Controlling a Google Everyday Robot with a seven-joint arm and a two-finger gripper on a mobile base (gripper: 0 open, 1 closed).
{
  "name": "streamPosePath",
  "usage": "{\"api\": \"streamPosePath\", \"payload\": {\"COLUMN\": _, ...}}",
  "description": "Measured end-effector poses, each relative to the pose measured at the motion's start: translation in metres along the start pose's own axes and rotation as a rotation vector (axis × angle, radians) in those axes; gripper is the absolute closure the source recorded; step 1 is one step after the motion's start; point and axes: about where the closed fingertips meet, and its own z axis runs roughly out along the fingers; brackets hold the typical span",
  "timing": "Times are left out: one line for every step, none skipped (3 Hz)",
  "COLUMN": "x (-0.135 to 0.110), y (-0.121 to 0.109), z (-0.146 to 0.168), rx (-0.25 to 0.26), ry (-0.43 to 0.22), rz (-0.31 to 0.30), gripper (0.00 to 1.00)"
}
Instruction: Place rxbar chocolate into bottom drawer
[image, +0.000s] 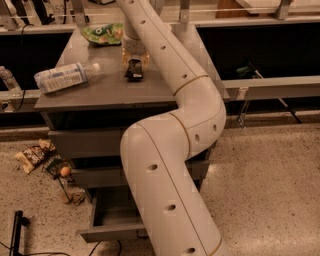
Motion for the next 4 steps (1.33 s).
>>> {"api": "streamPosePath", "payload": {"x": -0.007, "y": -0.010, "z": -0.036, "rx": 0.072, "ry": -0.009, "rz": -0.014, "gripper": 1.00}}
{"api": "streamPosePath", "payload": {"x": -0.019, "y": -0.012, "z": -0.068, "rx": 0.125, "ry": -0.029, "rz": 0.006, "gripper": 1.00}}
{"api": "streamPosePath", "payload": {"x": -0.023, "y": -0.016, "z": -0.104, "rx": 0.215, "ry": 0.023, "rz": 0.069, "gripper": 1.00}}
{"api": "streamPosePath", "payload": {"x": -0.028, "y": -0.006, "z": -0.173, "rx": 0.328, "ry": 0.157, "rz": 0.128, "gripper": 1.00}}
